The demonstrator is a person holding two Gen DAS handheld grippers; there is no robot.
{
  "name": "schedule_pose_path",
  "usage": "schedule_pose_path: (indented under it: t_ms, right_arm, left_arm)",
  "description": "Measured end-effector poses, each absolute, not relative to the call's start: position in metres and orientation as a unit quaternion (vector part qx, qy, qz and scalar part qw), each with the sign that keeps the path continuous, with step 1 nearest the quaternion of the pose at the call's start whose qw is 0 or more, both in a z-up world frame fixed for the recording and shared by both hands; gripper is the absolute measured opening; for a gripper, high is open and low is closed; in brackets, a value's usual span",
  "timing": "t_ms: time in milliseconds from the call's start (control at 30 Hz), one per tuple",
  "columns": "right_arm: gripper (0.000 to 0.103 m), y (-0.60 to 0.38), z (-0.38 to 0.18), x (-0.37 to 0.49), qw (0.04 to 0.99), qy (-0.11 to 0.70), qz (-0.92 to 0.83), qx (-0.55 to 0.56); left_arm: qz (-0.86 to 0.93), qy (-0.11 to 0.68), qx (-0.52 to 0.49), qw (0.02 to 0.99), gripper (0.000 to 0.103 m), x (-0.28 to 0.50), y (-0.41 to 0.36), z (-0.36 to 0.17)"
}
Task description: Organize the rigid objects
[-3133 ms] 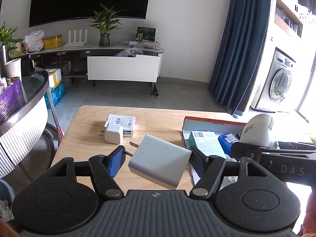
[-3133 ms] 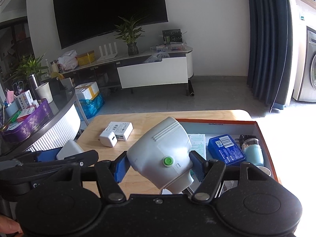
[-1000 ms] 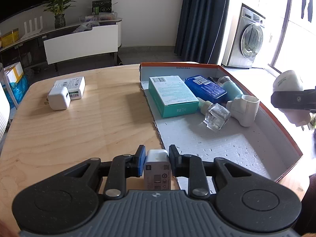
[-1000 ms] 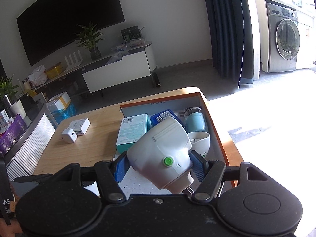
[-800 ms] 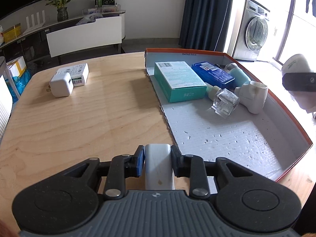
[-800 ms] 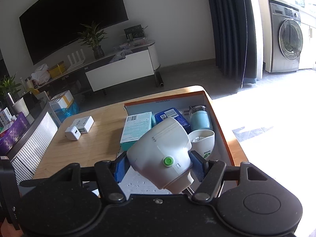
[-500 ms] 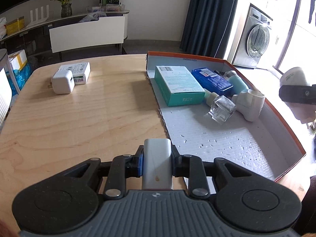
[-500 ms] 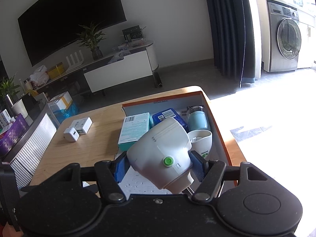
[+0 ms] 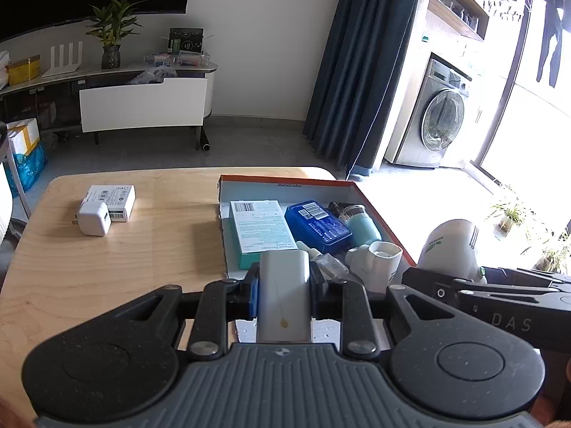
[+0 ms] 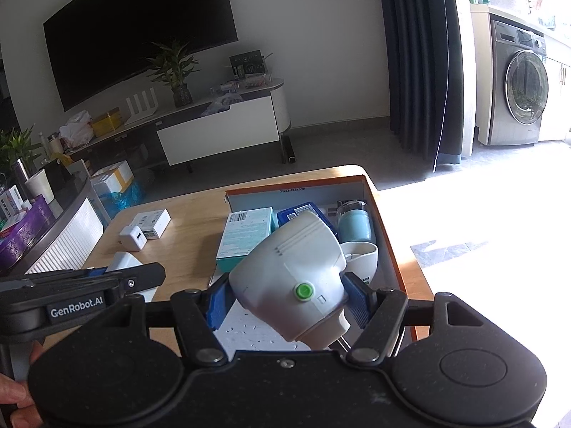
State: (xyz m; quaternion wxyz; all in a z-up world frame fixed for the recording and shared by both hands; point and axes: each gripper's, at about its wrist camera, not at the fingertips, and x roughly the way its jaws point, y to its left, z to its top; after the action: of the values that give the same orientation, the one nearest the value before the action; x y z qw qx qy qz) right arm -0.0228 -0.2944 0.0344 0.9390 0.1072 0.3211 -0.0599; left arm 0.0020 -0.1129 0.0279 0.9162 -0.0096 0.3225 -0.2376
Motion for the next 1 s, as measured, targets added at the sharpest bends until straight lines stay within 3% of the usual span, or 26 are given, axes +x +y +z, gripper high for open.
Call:
schedule_pose_path:
  t_ms: [1000]
  right_arm:
    - [0.079, -0.315, 0.038, -0.046, 0.940, 0.311, -0.085, 0.107]
  left_arm:
    - [-0.259, 0.329, 0.010, 0.908, 0.027, -0.010, -0.157, 0.023]
